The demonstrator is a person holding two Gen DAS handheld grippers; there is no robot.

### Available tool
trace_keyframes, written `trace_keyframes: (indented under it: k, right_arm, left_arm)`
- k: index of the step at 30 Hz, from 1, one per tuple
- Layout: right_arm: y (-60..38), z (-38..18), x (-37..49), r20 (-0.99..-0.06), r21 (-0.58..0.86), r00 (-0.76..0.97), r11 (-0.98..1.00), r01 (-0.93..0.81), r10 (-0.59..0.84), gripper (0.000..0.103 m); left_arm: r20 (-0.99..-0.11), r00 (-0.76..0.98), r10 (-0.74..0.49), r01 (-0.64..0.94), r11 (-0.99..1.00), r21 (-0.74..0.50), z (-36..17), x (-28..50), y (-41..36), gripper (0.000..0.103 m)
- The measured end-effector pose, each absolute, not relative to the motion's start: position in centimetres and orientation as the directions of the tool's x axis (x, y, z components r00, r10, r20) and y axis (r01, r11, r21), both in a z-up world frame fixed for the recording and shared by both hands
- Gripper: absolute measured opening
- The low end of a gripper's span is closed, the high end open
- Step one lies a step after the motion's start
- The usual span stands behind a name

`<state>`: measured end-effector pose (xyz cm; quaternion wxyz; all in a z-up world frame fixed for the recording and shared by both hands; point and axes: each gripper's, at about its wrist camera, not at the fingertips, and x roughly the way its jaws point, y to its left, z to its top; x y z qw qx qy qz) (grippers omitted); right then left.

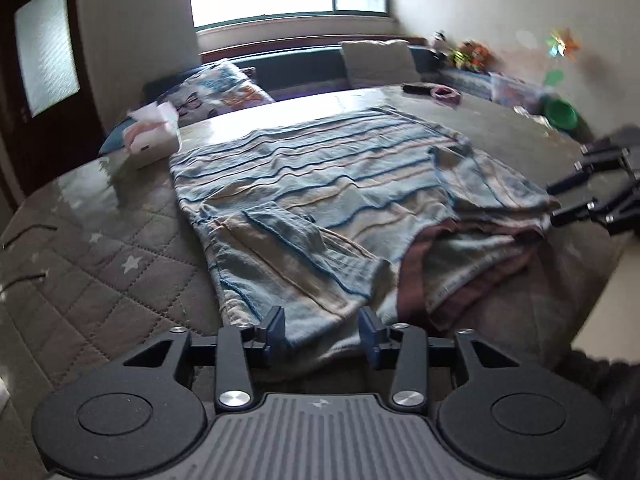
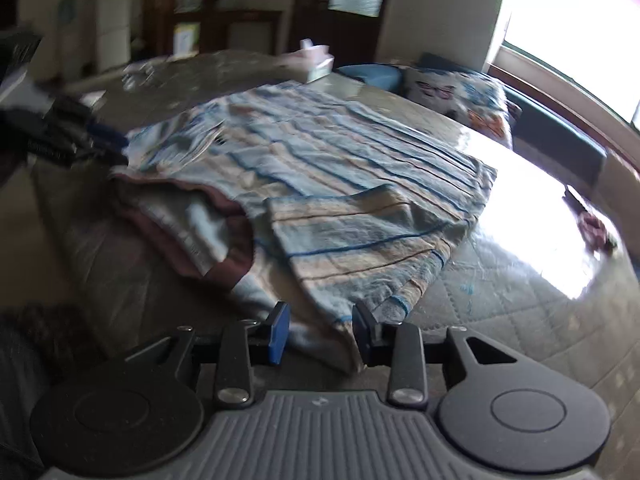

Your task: Fold towel

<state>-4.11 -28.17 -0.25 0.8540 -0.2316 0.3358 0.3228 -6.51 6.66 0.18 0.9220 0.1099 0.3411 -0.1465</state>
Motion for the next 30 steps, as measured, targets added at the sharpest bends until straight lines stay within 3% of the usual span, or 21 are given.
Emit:
trace_keyframes:
  k: [5,12,13,14,15,18,27,30]
  right_arm:
    - [-27.1,-0.7,-5.2,-0.729,-0.262,0.563,0.601,-0.755,0.39,0.054]
    - [-26.0,-1.3,-4.2,-0.718,-0.282,0.575,0.592,-0.755,0.391,0.053]
    - [-25.9,-1.4,-4.0,-0.718,-0.281,0.576,0.594,-0.754,0.391,0.053]
    - [-25.9,-1.4,-3.7,-0.718,-0.276,0.575,0.597,-0.753,0.393,0.052]
    - [-25.8,-1.4,-3.4,-0.718,-0.271,0.574,0.601,-0.752,0.394,0.047]
    - [-25.7,-1.3,-2.9,-0.717,-0.266,0.578,0.614,-0.744,0.39,0.036]
    - [-26.2,-1.6,-2.0,-0.725,-0.234,0.563,0.628,-0.742,0.396,0.027]
    - [-26.3,-1.7,-1.8,-0.722,-0.221,0.562,0.635,-0.74,0.403,0.016]
  left_arm:
    - [-0.668,0.723,-0.175,0.424,0.876,0.23,-0.7,-7.7,5.7,0.057]
    - [-0.63,0.76,-0.16,0.449,0.83,0.332,-1.3,-6.9,4.8,0.058]
    - [-0.627,0.762,-0.159,0.448,0.83,0.333,-1.3,-6.7,4.8,0.058]
    - [-0.629,0.76,-0.162,0.449,0.832,0.328,-1.4,-6.3,4.8,0.049]
    - [-0.636,0.753,-0.168,0.452,0.834,0.315,-1.3,-6.0,4.8,0.034]
    - [-0.64,0.747,-0.181,0.459,0.836,0.3,-1.3,-5.7,4.7,0.022]
    - [-0.617,0.769,-0.163,0.451,0.823,0.344,-1.8,-6.2,5.0,0.029]
    - [-0.613,0.773,-0.162,0.457,0.812,0.363,-1.9,-6.0,5.1,0.029]
